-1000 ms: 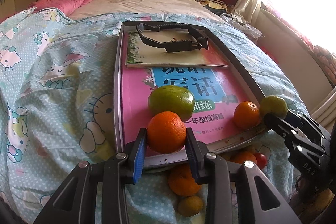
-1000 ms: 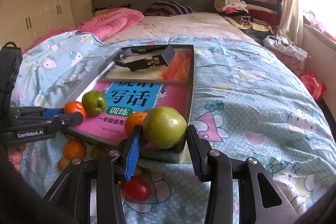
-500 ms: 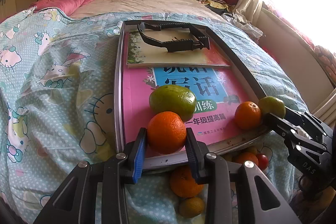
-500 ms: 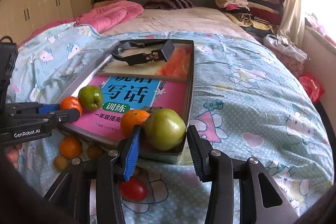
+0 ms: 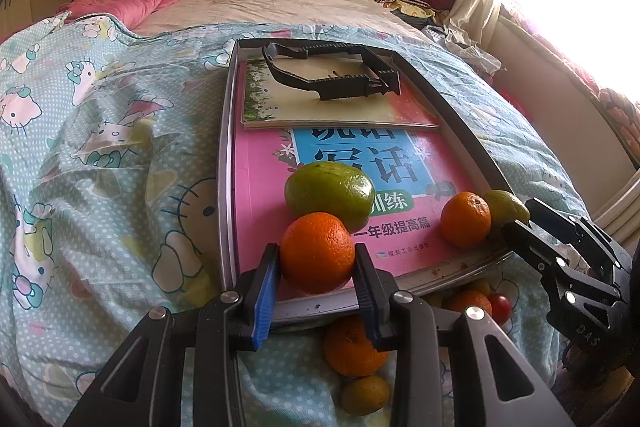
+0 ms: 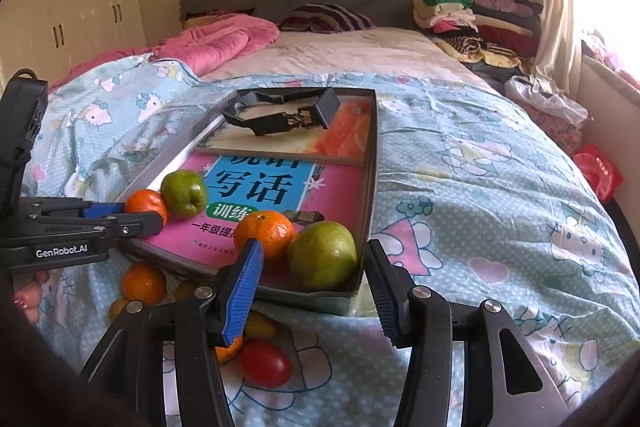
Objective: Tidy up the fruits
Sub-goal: 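Lower both fruits into the tray beside the others and open both tools, then withdraw both open tools from the tray toward the remaining fruits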
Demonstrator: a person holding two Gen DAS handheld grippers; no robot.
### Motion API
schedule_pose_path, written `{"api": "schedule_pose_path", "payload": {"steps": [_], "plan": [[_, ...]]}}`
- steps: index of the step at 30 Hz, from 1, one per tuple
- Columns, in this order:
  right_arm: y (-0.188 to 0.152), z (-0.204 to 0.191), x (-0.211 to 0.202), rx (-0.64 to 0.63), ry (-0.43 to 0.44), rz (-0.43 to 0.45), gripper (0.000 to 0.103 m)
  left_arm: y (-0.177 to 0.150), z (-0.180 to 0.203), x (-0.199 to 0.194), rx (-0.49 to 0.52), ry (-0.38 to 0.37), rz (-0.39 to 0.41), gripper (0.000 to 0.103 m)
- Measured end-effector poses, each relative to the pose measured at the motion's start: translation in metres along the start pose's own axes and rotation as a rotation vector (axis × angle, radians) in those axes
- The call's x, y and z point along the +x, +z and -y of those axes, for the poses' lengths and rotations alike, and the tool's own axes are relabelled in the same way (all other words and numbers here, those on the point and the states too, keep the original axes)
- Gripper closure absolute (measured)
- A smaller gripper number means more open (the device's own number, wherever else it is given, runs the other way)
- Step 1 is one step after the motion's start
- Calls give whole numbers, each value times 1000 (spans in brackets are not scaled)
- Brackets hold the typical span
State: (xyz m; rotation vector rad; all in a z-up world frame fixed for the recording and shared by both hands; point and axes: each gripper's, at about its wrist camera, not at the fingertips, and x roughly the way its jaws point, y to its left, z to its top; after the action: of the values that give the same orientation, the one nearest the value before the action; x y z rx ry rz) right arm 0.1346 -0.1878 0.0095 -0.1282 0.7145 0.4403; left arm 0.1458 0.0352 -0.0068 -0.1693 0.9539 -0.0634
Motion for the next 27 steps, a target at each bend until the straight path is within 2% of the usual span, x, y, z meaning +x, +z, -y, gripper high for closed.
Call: {"api": "schedule_pose_path", "payload": {"steps": [5,8,13,27], "plan": [[0,-6,-6,-24,10,27,48,0,0,0,1,1,1,66],[-1,-10,-10,-32,16,46,41,0,0,0,1,0,1,66],[-2,-14,-15,-33,25,61,39,0,0,-1,-1,0,5,66],[-6,-13,-24,-13,33,83,35,-7,4,-19,-5,-16,35,44]]}}
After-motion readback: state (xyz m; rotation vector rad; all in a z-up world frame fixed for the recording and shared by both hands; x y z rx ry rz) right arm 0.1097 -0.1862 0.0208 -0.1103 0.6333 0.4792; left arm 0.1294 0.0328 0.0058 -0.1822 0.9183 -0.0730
